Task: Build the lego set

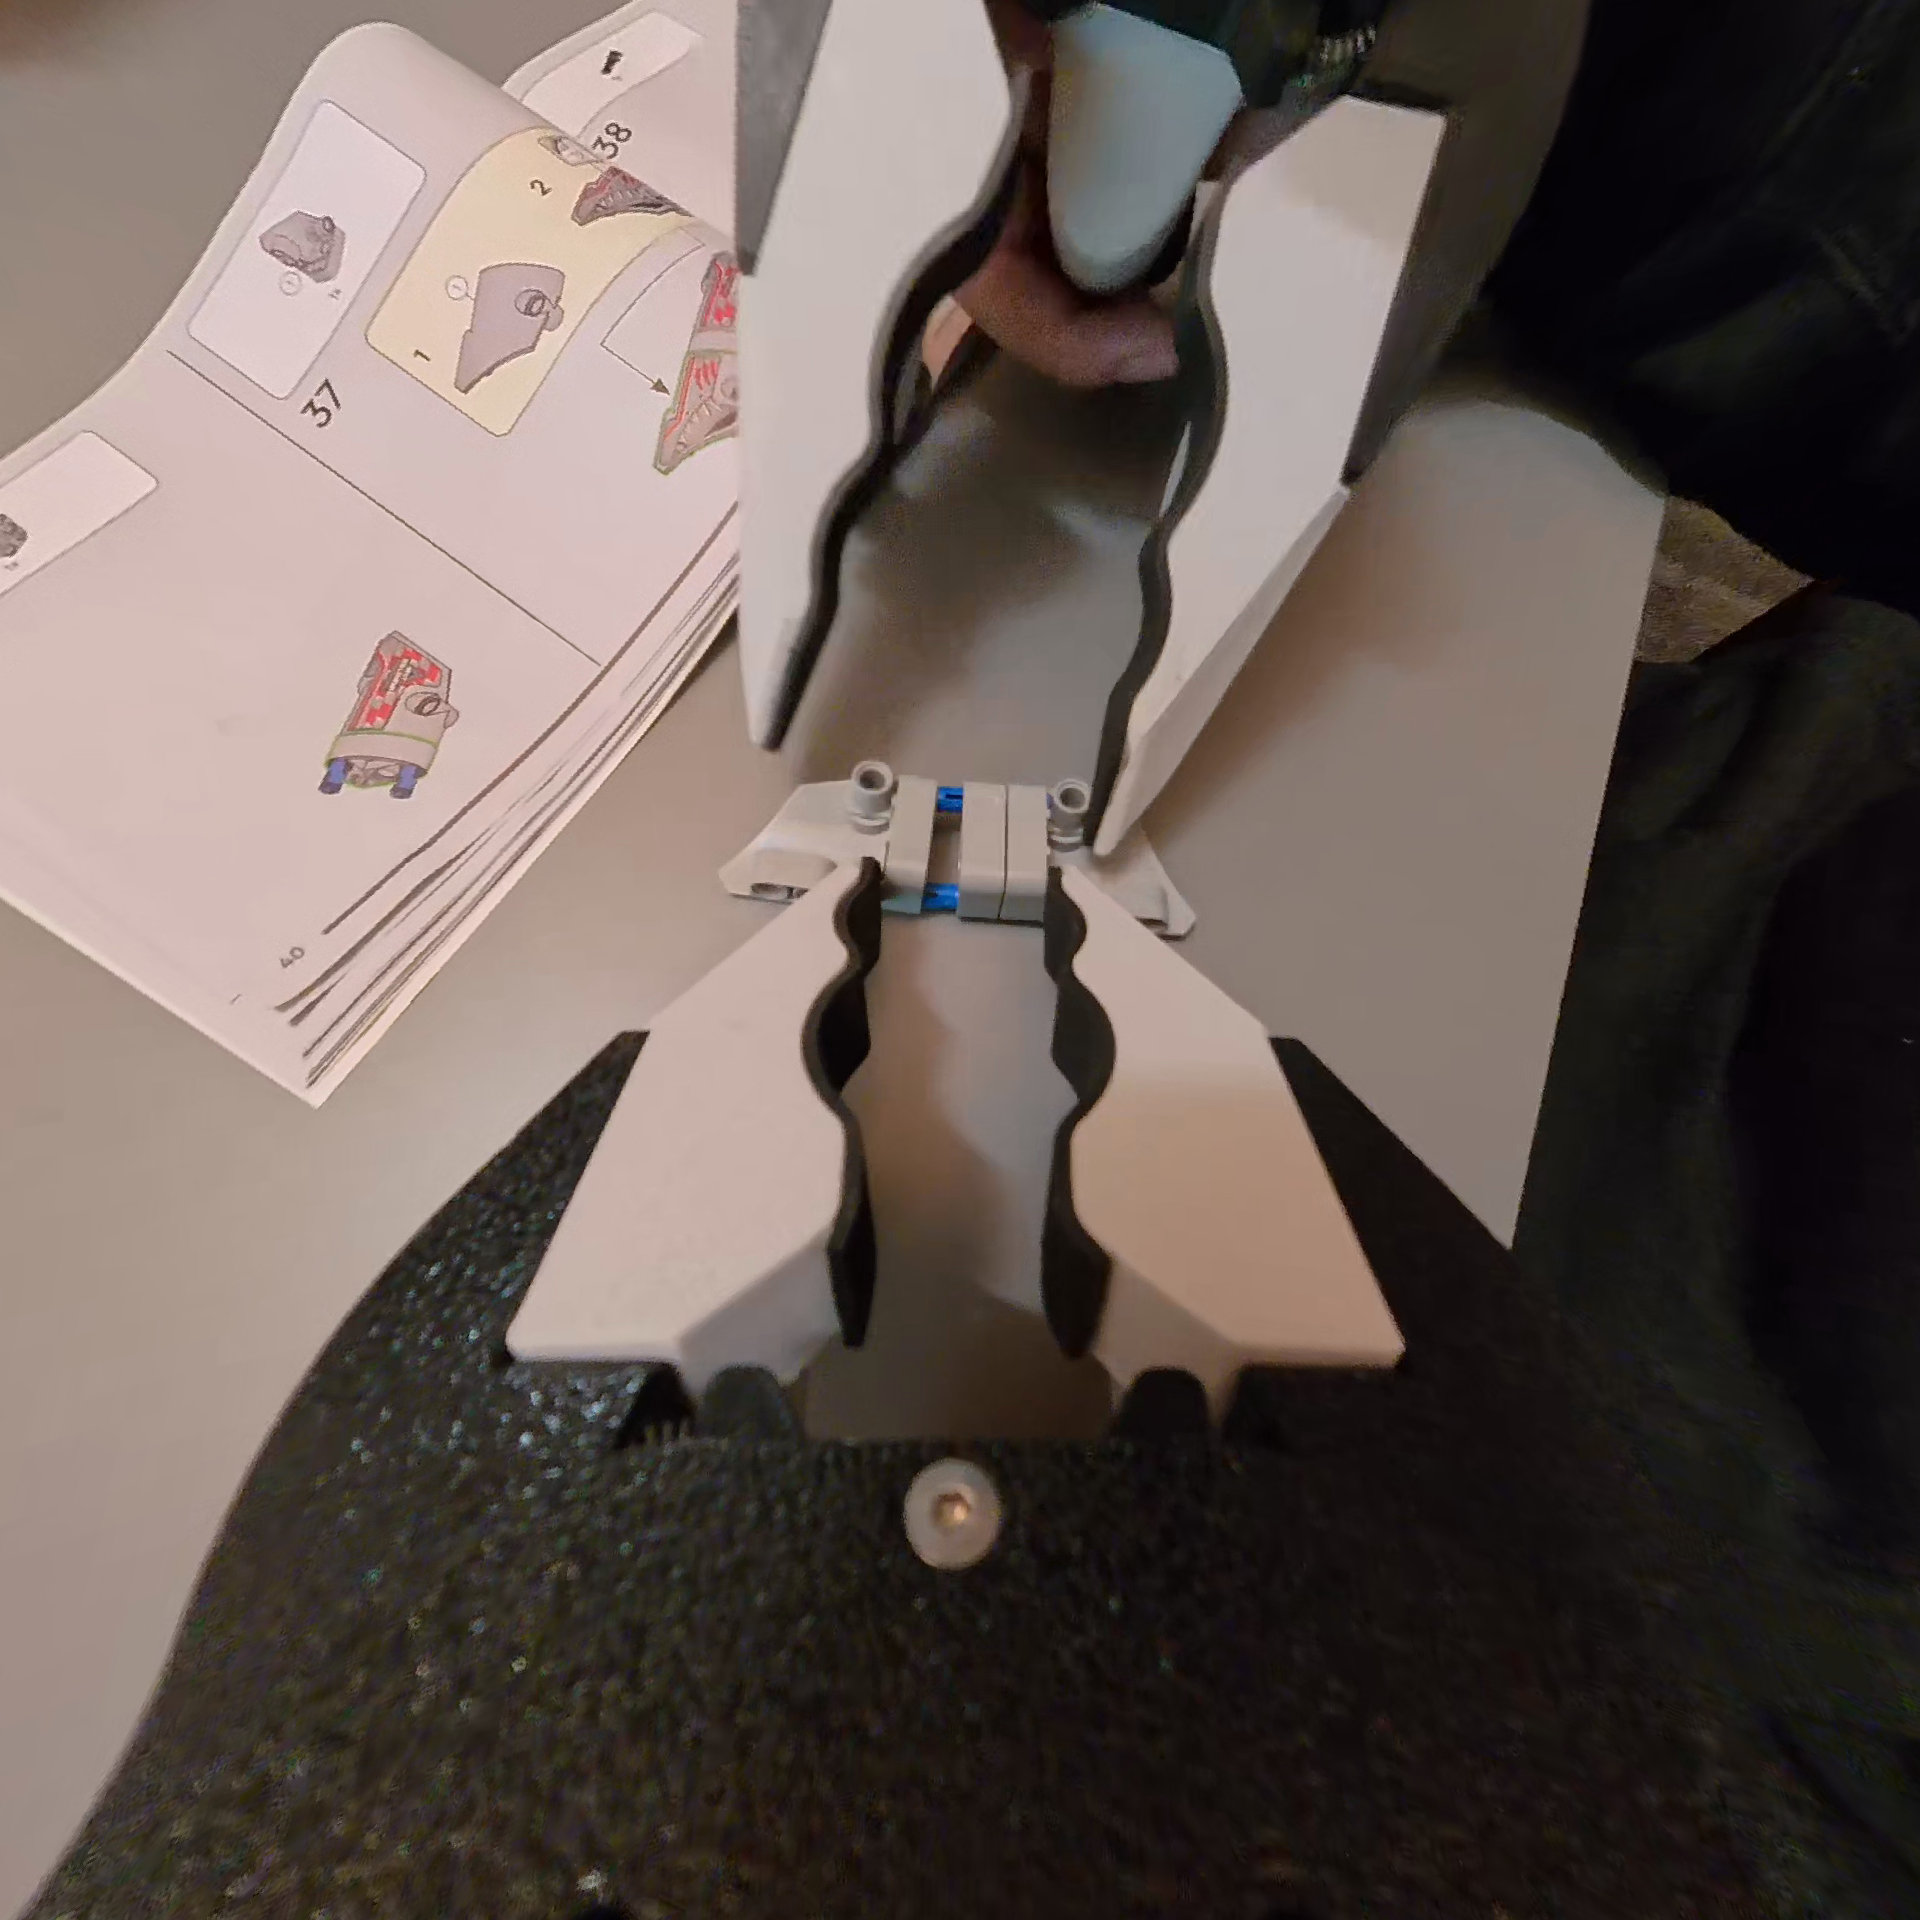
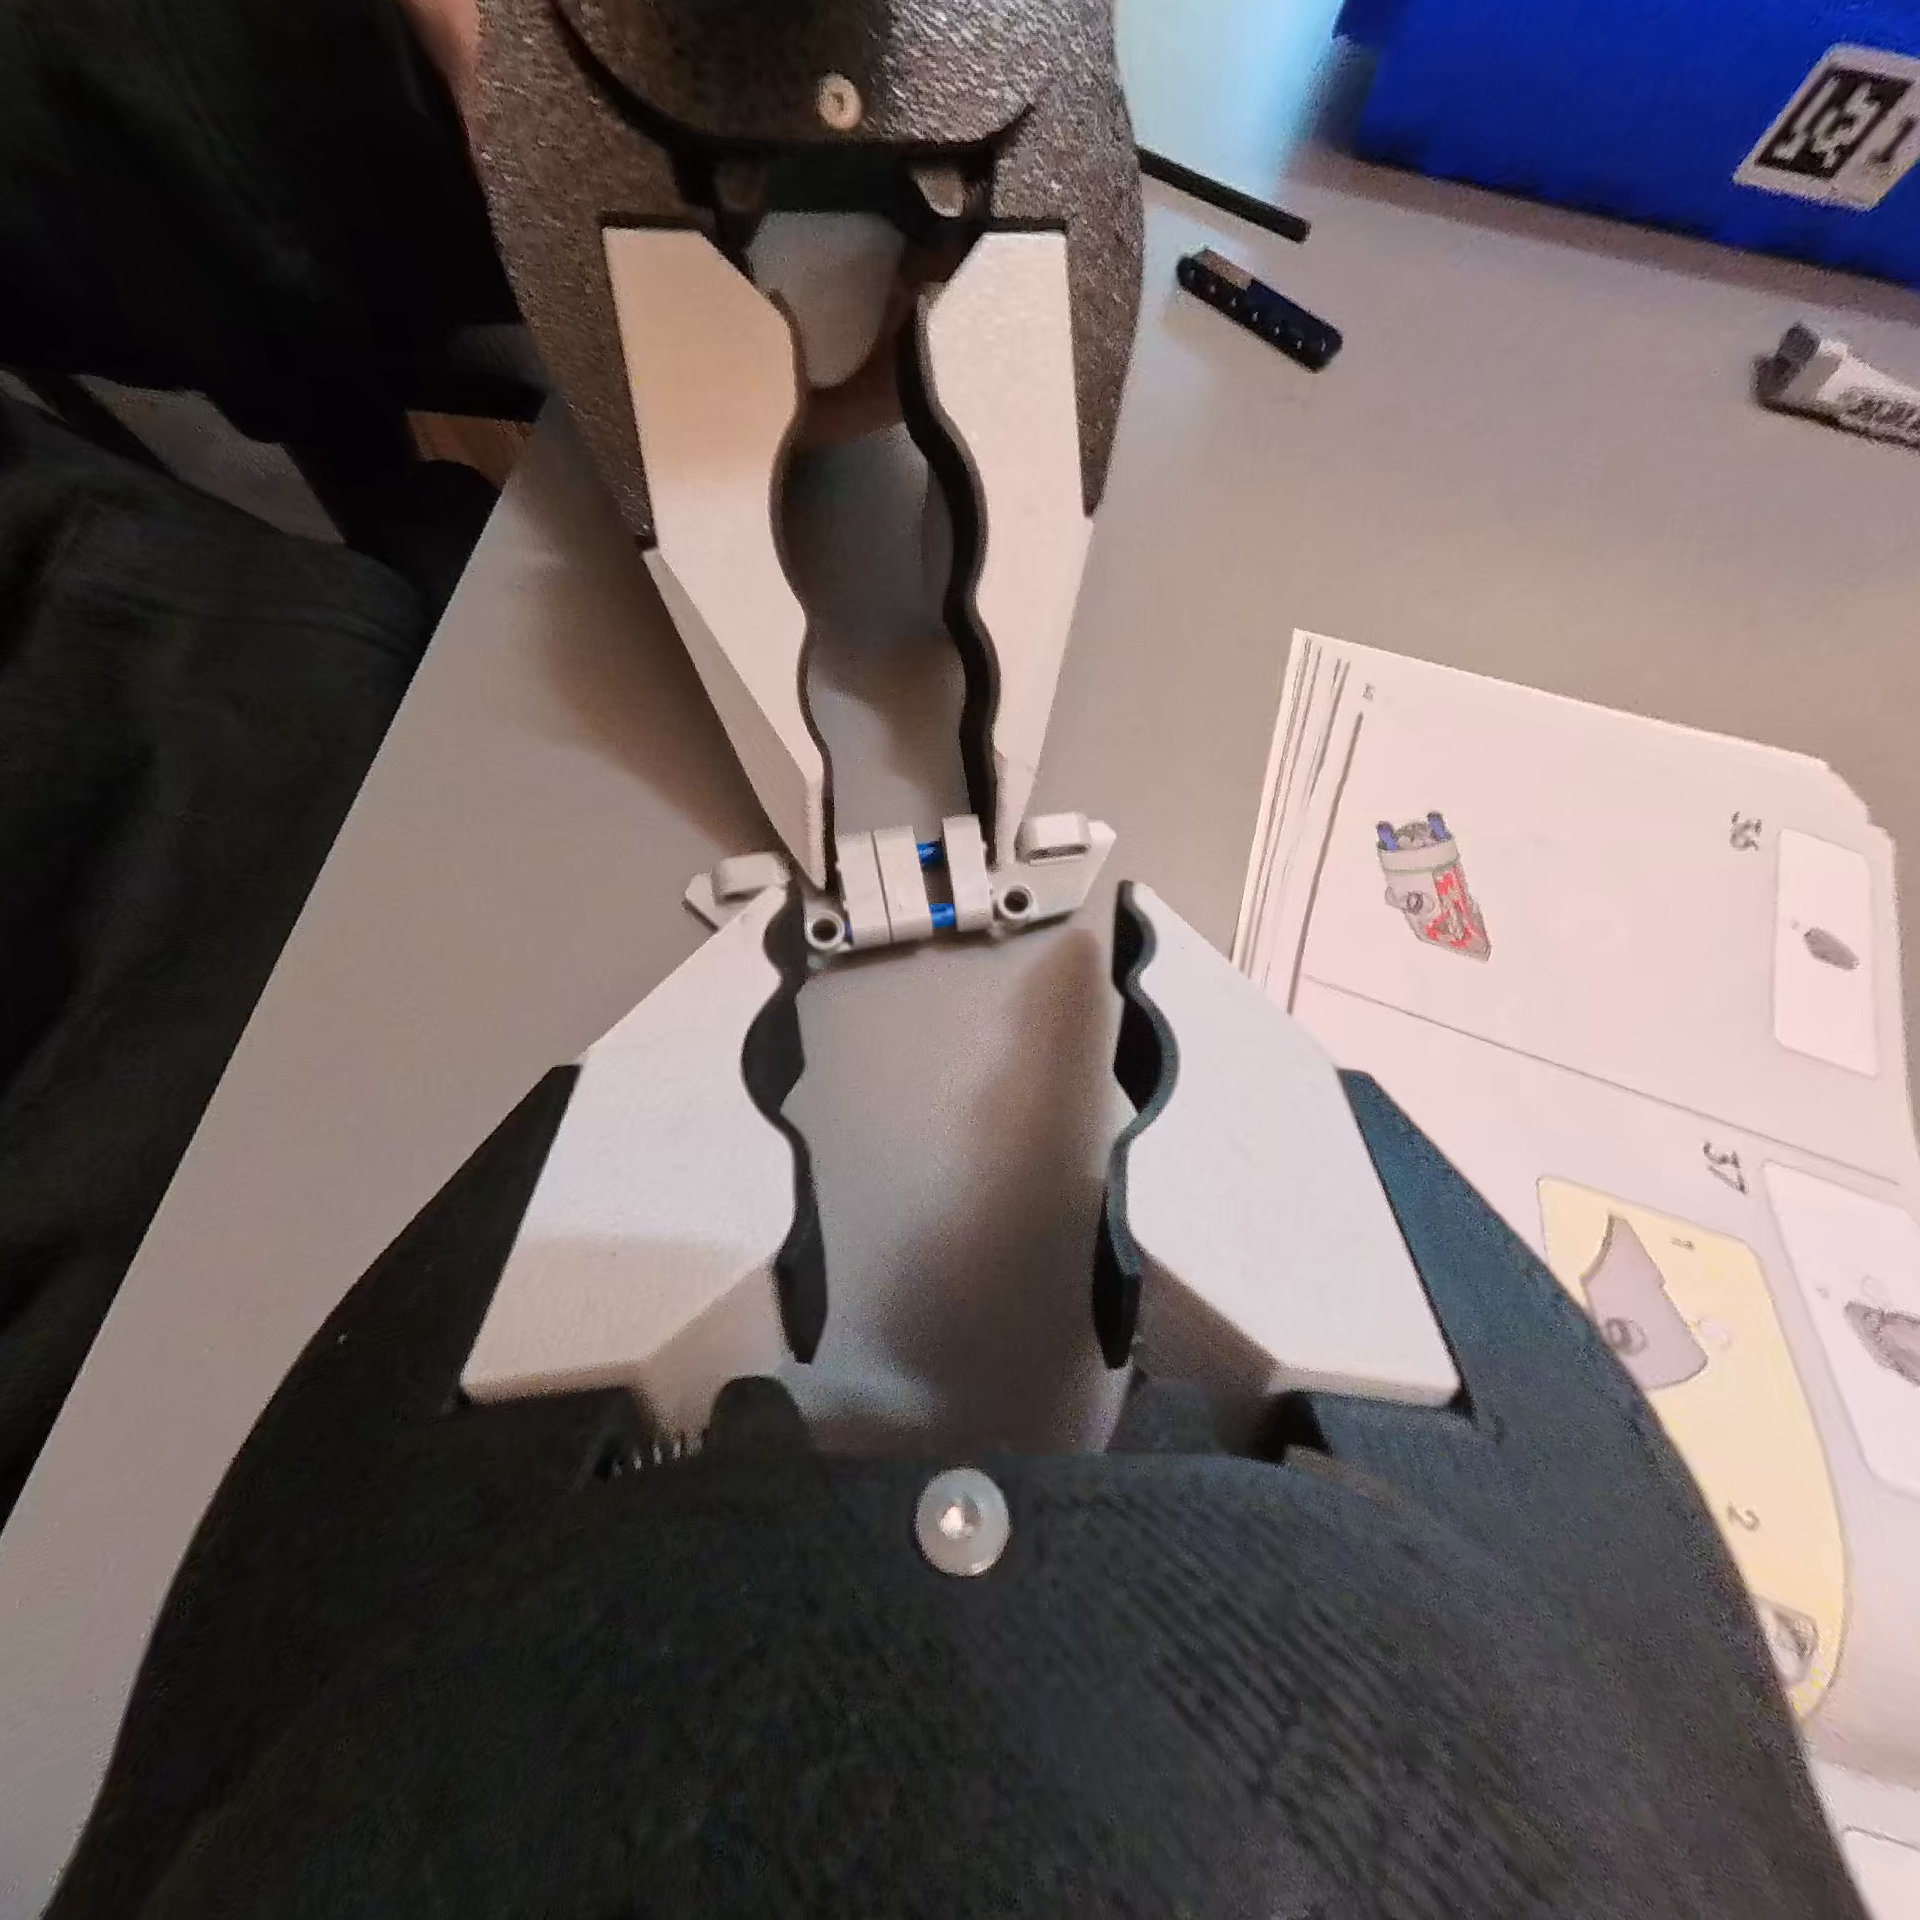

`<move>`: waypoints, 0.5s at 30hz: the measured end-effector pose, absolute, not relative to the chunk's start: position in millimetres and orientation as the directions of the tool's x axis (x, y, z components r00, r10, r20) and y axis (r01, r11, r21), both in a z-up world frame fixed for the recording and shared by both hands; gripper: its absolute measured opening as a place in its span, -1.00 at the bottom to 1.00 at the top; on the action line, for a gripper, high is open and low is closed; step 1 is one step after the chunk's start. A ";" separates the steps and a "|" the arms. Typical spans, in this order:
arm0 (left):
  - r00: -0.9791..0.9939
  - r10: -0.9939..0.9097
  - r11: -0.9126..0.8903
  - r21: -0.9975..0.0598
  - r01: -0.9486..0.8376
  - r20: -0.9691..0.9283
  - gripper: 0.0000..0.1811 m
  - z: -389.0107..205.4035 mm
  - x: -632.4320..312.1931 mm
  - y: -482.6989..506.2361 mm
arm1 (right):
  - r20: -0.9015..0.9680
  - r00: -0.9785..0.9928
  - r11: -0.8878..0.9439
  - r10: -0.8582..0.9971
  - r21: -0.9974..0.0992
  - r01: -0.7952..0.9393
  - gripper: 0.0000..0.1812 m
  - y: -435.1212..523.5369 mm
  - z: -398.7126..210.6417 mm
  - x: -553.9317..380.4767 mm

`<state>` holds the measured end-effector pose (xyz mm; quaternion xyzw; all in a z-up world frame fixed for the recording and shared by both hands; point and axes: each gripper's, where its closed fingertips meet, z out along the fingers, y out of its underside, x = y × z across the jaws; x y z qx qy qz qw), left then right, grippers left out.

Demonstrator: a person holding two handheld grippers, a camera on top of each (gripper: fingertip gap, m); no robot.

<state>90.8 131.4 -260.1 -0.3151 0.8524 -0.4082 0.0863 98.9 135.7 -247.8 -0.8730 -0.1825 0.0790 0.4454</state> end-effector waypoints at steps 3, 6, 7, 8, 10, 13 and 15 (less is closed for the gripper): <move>-0.804 -0.588 0.491 -0.751 -0.441 0.088 -0.68 -260.3 90.2 131.3 | -0.033 0.919 -0.572 0.394 -0.791 0.217 -0.19 132.6 -250.9 97.1; -0.833 -0.549 0.520 -0.752 -0.406 0.070 -0.68 -260.6 90.1 131.8 | -0.024 0.892 -0.607 0.451 -0.741 0.287 -0.07 127.6 -261.0 87.0; -0.844 -0.532 0.530 -0.752 -0.392 0.065 -0.68 -260.6 90.1 132.0 | -0.011 0.886 -0.606 0.463 -0.733 0.308 -0.03 129.2 -263.2 84.5; -0.856 -0.514 0.540 -0.752 -0.379 0.062 -0.68 -260.7 90.1 132.2 | -0.004 0.882 -0.600 0.470 -0.735 0.317 0.01 131.6 -263.2 82.4; -0.874 -0.482 0.554 -0.752 -0.357 0.060 -0.69 -260.7 89.8 132.3 | -0.003 0.887 -0.601 0.461 -0.736 0.310 0.03 136.2 -263.4 82.9; -0.896 -0.442 0.576 -0.752 -0.319 0.042 -0.69 -260.7 89.5 132.4 | -0.008 0.898 -0.602 0.440 -0.745 0.288 0.02 140.1 -263.4 84.7; -0.906 -0.422 0.586 -0.753 -0.299 0.031 -0.69 -260.7 89.6 132.3 | -0.008 0.905 -0.604 0.425 -0.747 0.277 -0.04 141.9 -263.1 84.9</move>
